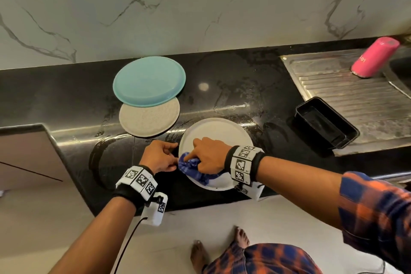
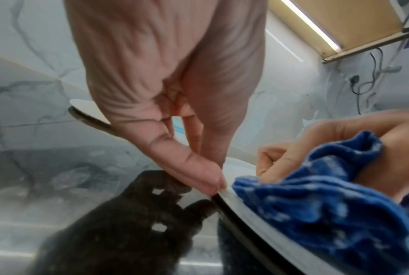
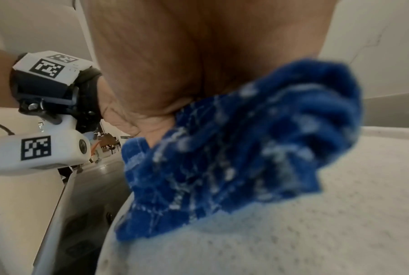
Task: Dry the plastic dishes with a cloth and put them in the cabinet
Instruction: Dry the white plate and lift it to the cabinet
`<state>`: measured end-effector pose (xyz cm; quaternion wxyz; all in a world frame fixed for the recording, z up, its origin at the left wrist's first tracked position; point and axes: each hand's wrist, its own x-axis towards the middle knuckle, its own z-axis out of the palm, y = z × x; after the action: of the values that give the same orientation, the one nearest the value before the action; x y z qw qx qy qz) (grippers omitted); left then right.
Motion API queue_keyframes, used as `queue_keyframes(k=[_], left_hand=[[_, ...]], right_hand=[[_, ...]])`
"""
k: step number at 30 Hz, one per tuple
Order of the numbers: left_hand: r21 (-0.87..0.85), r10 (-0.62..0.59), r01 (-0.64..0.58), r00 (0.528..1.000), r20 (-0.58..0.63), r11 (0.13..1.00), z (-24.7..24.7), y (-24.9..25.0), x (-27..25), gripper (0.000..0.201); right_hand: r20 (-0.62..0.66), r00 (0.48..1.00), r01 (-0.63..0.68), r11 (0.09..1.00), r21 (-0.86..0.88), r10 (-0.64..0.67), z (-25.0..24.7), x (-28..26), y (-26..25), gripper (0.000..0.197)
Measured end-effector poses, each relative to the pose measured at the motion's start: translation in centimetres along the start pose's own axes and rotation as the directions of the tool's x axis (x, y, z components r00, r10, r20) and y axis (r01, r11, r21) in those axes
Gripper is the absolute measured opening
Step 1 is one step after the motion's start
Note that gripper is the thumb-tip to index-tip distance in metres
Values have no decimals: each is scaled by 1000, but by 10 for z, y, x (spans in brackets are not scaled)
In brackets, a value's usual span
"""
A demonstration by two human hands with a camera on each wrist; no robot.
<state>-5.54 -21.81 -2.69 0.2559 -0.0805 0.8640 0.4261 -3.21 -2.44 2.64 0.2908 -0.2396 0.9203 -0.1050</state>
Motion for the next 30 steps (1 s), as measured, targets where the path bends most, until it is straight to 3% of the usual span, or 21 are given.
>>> queue_keyframes(k=[4, 9, 12, 15, 17, 19, 24, 27, 30], left_hand=[[47, 8, -6, 999, -44, 999, 1, 6, -3, 60], [263, 184, -172, 983, -23, 949, -3, 16, -6, 58], [248, 154, -153, 988, 15, 957, -4, 18, -8, 50], [146, 81, -83, 996, 24, 986, -1, 21, -12, 42], [72, 46, -47, 999, 13, 996, 2, 22, -10, 36], [42, 27, -26, 1000, -9, 999, 4, 23, -9, 30], [9, 5, -5, 1000, -23, 1000, 5, 23, -5, 26], [60, -6, 10, 997, -75, 998, 6, 27, -4, 23], [128, 3, 13, 992, -127, 992, 10, 34, -7, 22]], right_hand=[[15, 995, 102, 991, -85, -101, 0, -10, 5, 48], [-37, 990, 132, 983, -128, -138, -3, -13, 16, 49], [-152, 988, 0, 999, -52, -8, -9, -11, 29, 47], [-254, 947, -206, 978, -11, 197, -15, -2, 41, 42], [-262, 920, -295, 955, 25, 291, -16, 6, 43, 37], [-256, 917, -306, 951, 37, 305, -15, 14, 38, 35], [-192, 968, -183, 980, -82, 164, -7, 14, 15, 38], [-40, 996, 68, 984, -164, -76, 2, -9, 1, 39], [109, 956, 293, 897, -329, -272, 9, -39, 5, 39]])
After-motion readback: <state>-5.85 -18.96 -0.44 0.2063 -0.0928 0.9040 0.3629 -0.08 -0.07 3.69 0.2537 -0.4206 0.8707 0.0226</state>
